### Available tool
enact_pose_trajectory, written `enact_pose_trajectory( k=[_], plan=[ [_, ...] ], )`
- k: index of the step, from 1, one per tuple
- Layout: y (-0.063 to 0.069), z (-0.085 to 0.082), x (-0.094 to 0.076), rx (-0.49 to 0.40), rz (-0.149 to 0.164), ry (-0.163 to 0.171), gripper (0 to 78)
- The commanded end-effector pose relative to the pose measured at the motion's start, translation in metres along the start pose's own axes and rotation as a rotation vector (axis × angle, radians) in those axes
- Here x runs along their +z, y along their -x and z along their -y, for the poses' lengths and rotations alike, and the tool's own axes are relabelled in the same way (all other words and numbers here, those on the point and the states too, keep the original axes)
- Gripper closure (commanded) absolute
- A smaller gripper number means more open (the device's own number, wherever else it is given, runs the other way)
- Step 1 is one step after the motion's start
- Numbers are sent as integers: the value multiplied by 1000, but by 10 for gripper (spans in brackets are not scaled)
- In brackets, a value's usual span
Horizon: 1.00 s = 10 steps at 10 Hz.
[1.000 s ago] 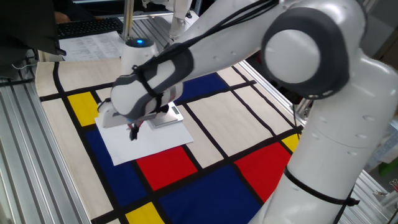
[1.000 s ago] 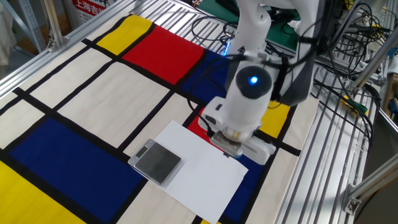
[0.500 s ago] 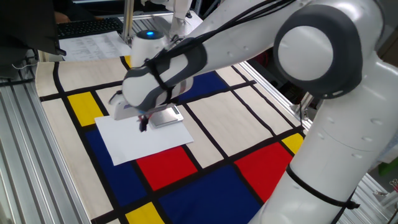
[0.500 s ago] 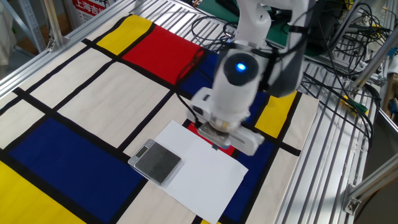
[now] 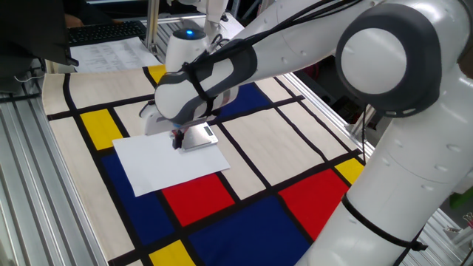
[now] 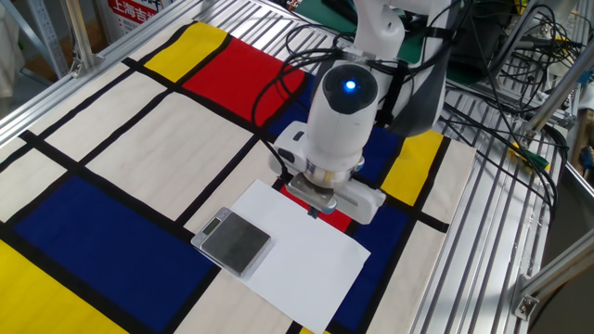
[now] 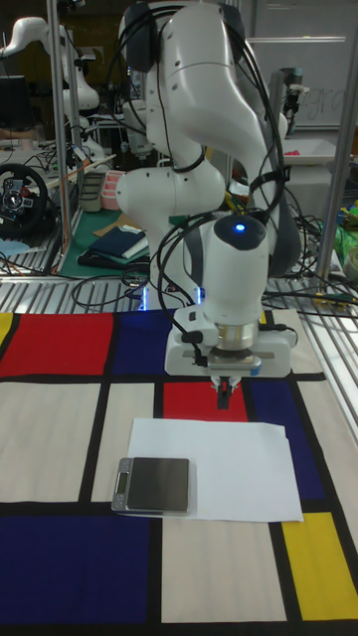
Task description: Unfold a piece of paper
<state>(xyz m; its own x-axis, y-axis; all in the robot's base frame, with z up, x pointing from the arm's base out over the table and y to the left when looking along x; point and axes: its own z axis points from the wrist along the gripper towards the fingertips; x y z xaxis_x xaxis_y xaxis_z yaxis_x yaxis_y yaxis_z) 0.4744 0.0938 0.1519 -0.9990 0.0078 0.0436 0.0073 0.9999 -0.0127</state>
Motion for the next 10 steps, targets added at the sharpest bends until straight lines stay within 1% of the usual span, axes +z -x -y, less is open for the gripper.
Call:
enact_pose_trajectory(
  k=[1, 2, 4, 7, 8, 9, 10],
  plan=[
    [14, 10, -12, -7, -2, -21, 764],
    [16, 11, -13, 2, -3, -22, 764],
    [15, 11, -13, 25, -2, -20, 764],
    [10, 13, -15, 25, -3, -17, 764],
    [8, 13, -16, 22, -4, -20, 764],
    [5, 14, -17, 17, -10, -18, 764],
    [1, 14, -16, 15, -7, -12, 764]
  ],
)
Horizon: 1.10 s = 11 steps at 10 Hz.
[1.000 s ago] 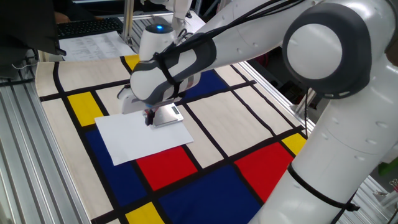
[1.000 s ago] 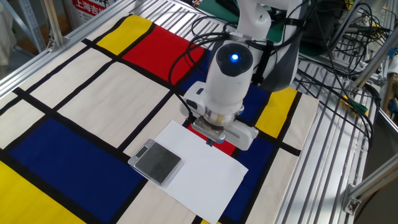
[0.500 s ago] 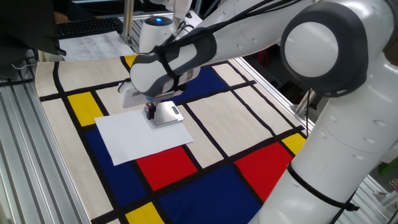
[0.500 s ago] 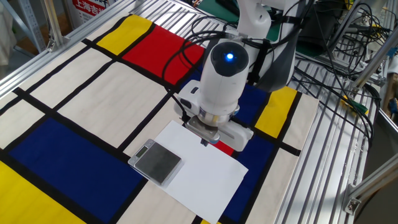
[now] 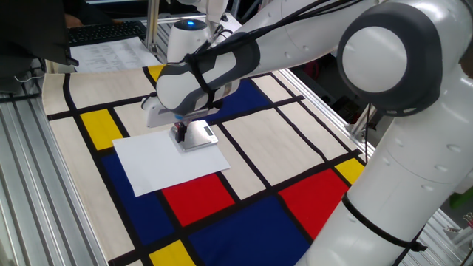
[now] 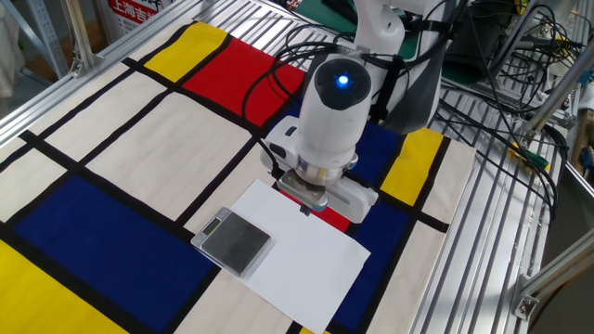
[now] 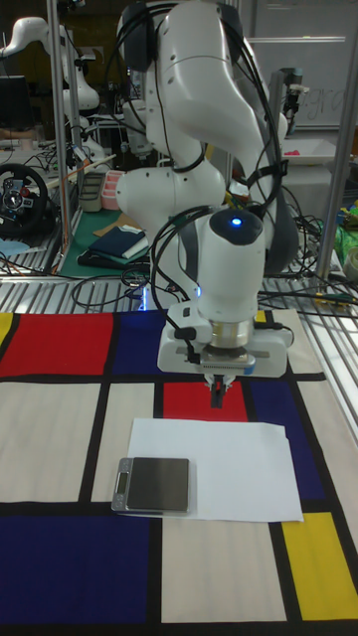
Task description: Unfold a piece of paper
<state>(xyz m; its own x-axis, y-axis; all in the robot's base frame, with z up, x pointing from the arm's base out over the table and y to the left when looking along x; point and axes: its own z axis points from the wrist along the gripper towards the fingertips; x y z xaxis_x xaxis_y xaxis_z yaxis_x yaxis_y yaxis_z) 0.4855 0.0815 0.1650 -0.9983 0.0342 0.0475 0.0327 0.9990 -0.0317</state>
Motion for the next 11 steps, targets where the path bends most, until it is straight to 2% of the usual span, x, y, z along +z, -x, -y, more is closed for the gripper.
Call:
enact_pose_trajectory(
  k=[1, 3, 8, 11],
  plan=[
    [-12, 0, -1, -16, 6, 18, 764],
    [-15, -1, -1, -21, 3, 50, 764],
    [-22, 4, -6, -16, 2, 35, 764],
    [-22, 4, -8, -12, 4, -1, 764]
  ],
)
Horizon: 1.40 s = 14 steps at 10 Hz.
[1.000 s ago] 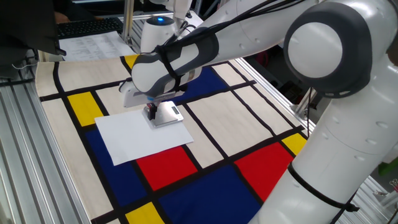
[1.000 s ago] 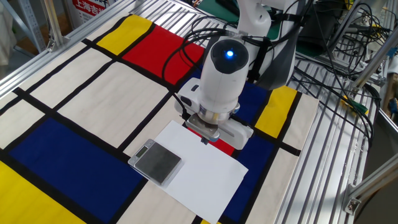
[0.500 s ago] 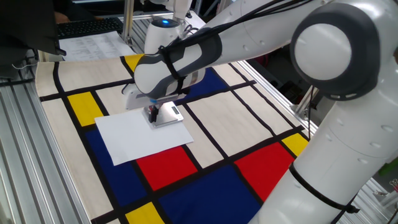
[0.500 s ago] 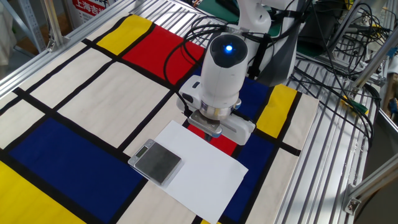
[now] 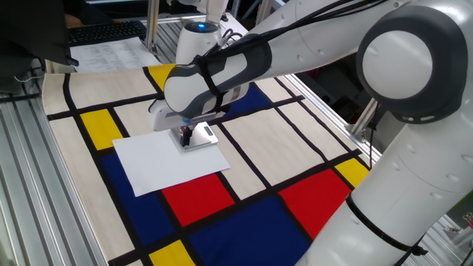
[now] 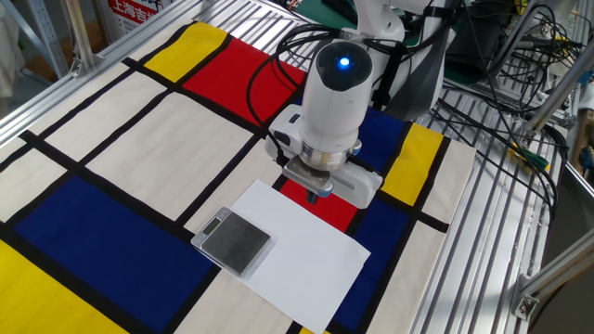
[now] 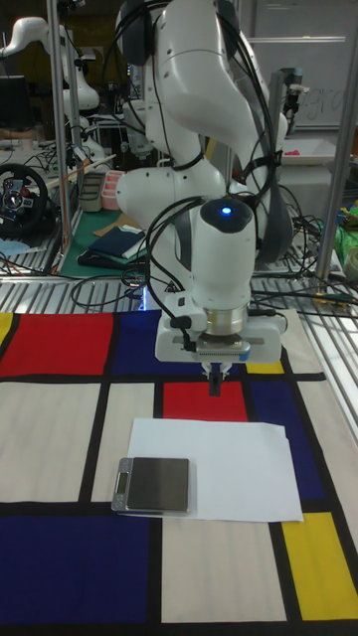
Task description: Unfold a piece of paper
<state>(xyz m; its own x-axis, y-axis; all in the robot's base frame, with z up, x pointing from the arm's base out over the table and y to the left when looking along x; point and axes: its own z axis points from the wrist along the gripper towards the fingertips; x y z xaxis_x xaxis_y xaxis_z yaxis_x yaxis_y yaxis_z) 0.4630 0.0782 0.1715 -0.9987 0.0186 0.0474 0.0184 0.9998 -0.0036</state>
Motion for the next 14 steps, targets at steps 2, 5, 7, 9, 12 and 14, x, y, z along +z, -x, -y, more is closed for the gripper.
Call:
enact_pose_trajectory(
  k=[2, 5, 7, 9, 12, 14],
  plan=[
    [2, 2, -8, 7, 2, -30, 764],
    [0, 7, -14, 3, -3, -28, 764],
    [0, 7, -14, 0, -6, -26, 764],
    [0, 7, -14, 0, -6, -28, 764],
    [-1, 7, -13, -6, -6, -30, 764],
    [-3, 5, -12, -18, -4, -35, 764]
  ],
)
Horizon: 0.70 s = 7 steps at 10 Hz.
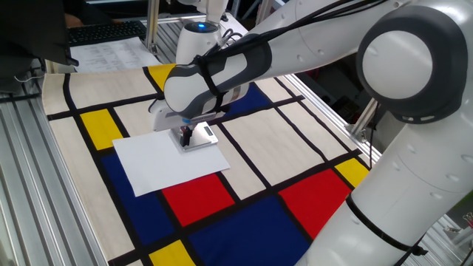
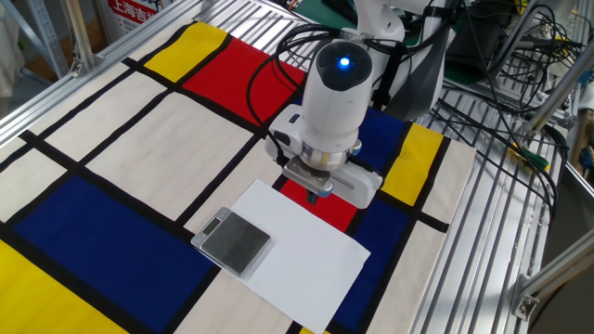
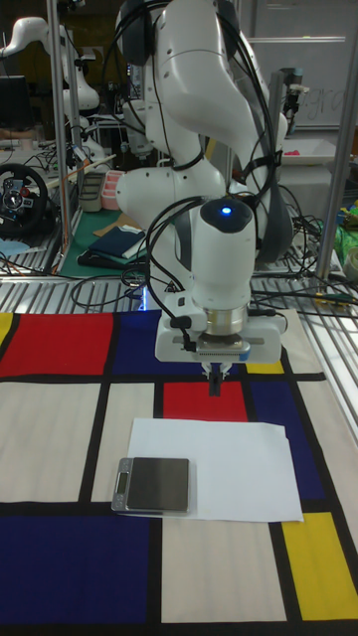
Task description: Unfold a piece of paper
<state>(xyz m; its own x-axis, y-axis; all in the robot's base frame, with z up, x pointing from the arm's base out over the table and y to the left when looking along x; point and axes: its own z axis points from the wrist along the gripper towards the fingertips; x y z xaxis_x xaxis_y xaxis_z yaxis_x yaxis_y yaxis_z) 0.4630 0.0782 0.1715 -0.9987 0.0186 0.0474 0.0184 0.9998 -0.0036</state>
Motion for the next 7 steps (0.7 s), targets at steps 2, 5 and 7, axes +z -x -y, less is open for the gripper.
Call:
enact_pose_trajectory(
  k=[2, 5, 7],
  plan=[
    [-3, 5, -11, -56, -8, -65, 764],
    [-3, 5, -11, -46, -15, -61, 764],
    [-3, 5, -11, -44, -18, -57, 764]
  ],
)
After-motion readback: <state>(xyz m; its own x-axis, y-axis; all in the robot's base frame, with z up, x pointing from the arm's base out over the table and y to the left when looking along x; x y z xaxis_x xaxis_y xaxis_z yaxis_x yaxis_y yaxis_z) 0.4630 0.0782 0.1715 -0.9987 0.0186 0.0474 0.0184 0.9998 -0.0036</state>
